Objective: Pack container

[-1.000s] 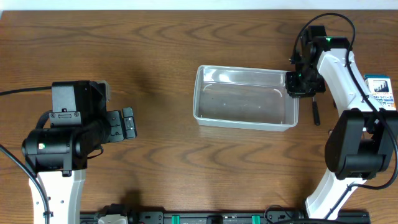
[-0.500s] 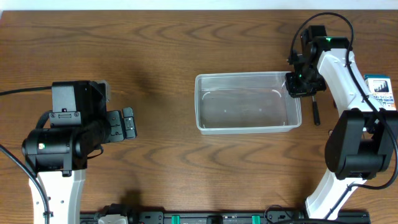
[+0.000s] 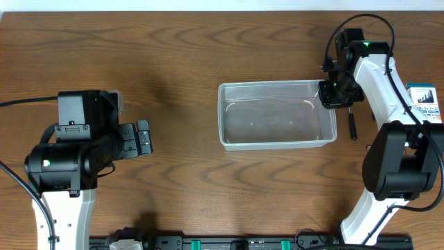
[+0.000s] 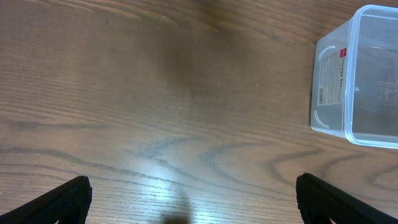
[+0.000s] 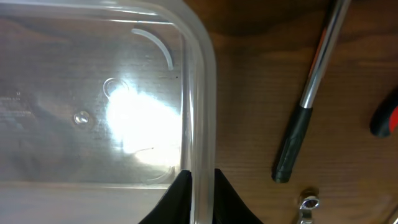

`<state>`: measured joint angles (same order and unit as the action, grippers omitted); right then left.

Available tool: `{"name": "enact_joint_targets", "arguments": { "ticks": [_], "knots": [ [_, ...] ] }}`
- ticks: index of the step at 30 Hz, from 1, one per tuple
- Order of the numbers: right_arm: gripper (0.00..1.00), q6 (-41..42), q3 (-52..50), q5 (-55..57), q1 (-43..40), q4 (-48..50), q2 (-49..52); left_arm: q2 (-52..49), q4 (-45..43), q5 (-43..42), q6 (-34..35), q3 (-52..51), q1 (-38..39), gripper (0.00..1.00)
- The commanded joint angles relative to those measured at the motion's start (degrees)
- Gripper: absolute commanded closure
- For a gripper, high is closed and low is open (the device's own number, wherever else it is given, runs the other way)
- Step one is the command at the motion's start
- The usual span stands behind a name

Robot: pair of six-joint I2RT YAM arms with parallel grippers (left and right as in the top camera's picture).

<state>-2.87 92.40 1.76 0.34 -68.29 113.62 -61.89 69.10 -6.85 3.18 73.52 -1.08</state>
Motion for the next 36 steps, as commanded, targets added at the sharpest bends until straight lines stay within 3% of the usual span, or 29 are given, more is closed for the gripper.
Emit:
{"name": "enact_joint_targets", "arguments": {
  "ticks": [1, 19, 30, 36],
  "knots": [
    [0.86, 1.75, -0.31, 1.01, 0.48, -0.04, -0.04, 0.15, 0.07, 0.92, 0.5, 0.76, -0.28, 0.02],
    [0.81, 2.45, -0.31, -0.72, 0.5, 0.15, -0.04, 0.15, 0.07, 0.92, 0.5, 0.76, -0.28, 0.02],
    [0.69, 6.16, -0.31, -0.68, 0.48, 0.2, -0.04, 0.15, 0.09, 0.92, 0.5, 0.76, -0.28, 0.02],
    [0.73, 8.72, -0.26, -0.68, 0.44, 0.24, -0.04, 0.15, 0.09, 0.92, 0.5, 0.76, -0.28, 0.02]
  ]
}}
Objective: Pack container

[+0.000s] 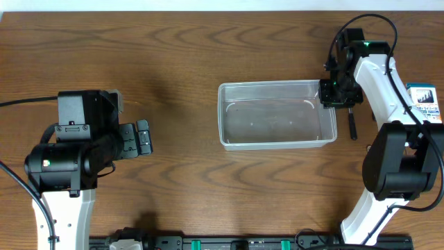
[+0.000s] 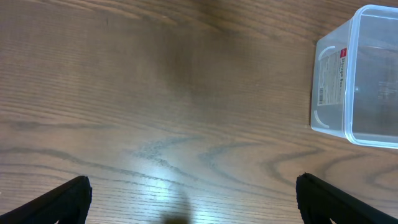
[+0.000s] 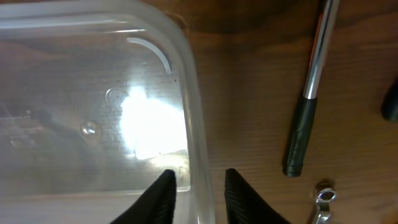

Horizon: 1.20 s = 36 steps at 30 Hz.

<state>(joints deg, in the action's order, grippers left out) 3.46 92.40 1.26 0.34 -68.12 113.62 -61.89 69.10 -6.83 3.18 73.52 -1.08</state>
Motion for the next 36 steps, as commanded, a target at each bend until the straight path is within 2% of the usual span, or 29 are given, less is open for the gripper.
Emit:
{"name": "enact_joint_targets", "arguments": {
  "ticks": [1, 5, 36],
  "knots": [
    [0.75, 2.89, -0.26, 0.07, 0.44, 0.04, -0.04, 0.15, 0.11, 0.9, 0.5, 0.76, -0.28, 0.02],
    [0.78, 4.48, -0.26, 0.24, 0.44, 0.04, -0.04, 0.15, 0.28, 0.9, 0.5, 0.76, -0.28, 0.02],
    [0.8, 8.74, -0.26, 0.24, 0.44, 0.07, -0.04, 0.15, 0.5, 0.92, 0.5, 0.76, -0.28, 0.02]
  ]
}}
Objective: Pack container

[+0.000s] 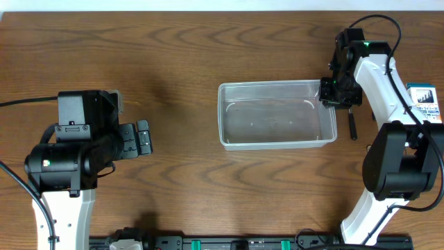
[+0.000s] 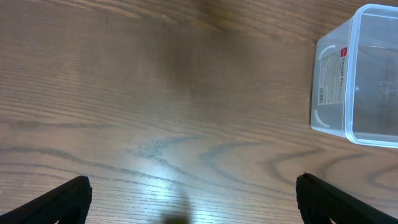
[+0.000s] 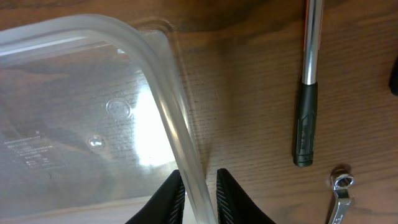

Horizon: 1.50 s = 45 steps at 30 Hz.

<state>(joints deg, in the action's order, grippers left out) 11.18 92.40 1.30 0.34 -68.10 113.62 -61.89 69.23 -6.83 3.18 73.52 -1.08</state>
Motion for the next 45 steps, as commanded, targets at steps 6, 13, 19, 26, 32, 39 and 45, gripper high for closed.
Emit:
{"name": "enact_joint_targets", "arguments": {
  "ticks": [6, 13, 19, 26, 32, 39, 45],
  "knots": [
    [0.74, -1.49, -0.09, 0.2, 0.44, 0.48, -0.04, 0.15, 0.37, 0.92, 0.5, 0.76, -0.28, 0.02],
    [0.65, -1.88, 4.61, 0.17, 0.44, -1.27, -0.17, 0.15, 0.37, 0.9, 0.5, 0.76, -0.28, 0.02],
    [0.52, -2.82, 14.67, 0.22, 0.44, -7.45, -0.17, 0.15, 0.39, 0.9, 0.5, 0.76, -0.28, 0.02],
    [0.01, -13.09, 29.16, -1.16, -1.31, -19.15, -0.17, 0.15, 0.39, 0.9, 0.5, 0.76, -0.28, 0.02],
    [0.01, -26.23, 30.67, -1.27, -5.42, -23.19, -0.09, 0.15, 0.61, 0.9, 0.52, 0.76, -0.28, 0.02],
    [0.01, -24.11, 30.67, -1.51, -9.29, -21.77, -0.11, 0.15, 1.53, 0.87, 0.52, 0.76, -0.28, 0.02],
    [0.01, -27.58, 30.32, -1.57, -10.84, -16.26, 0.2, 0.15, 1.49, 0.87, 0.5, 0.76, -0.28, 0.02]
  ]
}}
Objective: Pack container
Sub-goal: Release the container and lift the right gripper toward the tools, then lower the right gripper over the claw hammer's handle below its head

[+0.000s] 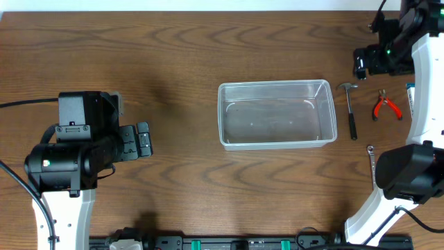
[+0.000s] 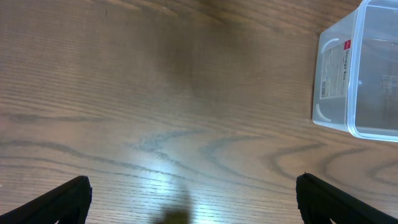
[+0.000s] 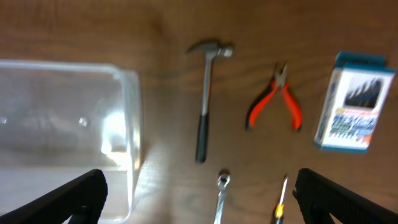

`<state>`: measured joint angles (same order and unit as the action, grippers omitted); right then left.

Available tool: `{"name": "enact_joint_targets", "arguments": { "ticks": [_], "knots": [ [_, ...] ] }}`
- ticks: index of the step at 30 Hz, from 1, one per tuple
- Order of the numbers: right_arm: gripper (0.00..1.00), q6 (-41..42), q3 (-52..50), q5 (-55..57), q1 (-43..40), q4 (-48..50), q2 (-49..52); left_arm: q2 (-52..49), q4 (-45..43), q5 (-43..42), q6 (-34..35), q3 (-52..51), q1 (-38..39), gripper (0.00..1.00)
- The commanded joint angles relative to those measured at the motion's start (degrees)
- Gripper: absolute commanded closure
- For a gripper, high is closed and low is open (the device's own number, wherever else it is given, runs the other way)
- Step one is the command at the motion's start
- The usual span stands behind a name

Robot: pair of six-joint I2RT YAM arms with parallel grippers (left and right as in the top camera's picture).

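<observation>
The clear plastic container stands empty mid-table, also seen in the right wrist view and the left wrist view. To its right lie a hammer, orange pliers, a blue-and-white box, a wrench and a screwdriver. My right gripper hangs high beyond the container's far right corner, wide open and holding nothing. My left gripper is open over bare wood, left of the container.
The hammer, pliers and wrench sit in a tight group between the container and the right table edge. The white right arm crosses over the box there. The left arm's base stands at the front left.
My right gripper was low with its jaws narrowly astride the container's right rim. Now it is high, off to the far right, and wide open. The container and left arm have not moved.
First my right gripper was pinched on the container's right rim near the far corner. Then its jaws stood slightly apart around the rim, and stayed so a moment later. Now it is clear of the container, high and open. The left gripper stayed open throughout.
</observation>
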<state>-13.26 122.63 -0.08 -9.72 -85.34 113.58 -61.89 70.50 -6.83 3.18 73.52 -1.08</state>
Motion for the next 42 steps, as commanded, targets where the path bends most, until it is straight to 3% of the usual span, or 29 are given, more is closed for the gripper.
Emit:
{"name": "enact_joint_targets", "arguments": {
  "ticks": [1, 13, 42],
  "knots": [
    [0.01, -3.1, 0.09, -0.17, -0.9, 1.6, 0.44, 0.15, 0.22, 0.87, 0.52, 0.76, -0.28, 0.02],
    [0.01, 0.98, 0.09, -0.17, -2.38, 3.13, 8.46, 0.15, 0.22, 0.9, 0.5, 0.76, -0.28, 0.02],
    [0.01, 1.4, -0.07, 0.26, -4.96, 5.01, 22.53, 0.15, 0.2, 0.9, 0.5, 0.76, -0.28, 0.02]
  ]
}}
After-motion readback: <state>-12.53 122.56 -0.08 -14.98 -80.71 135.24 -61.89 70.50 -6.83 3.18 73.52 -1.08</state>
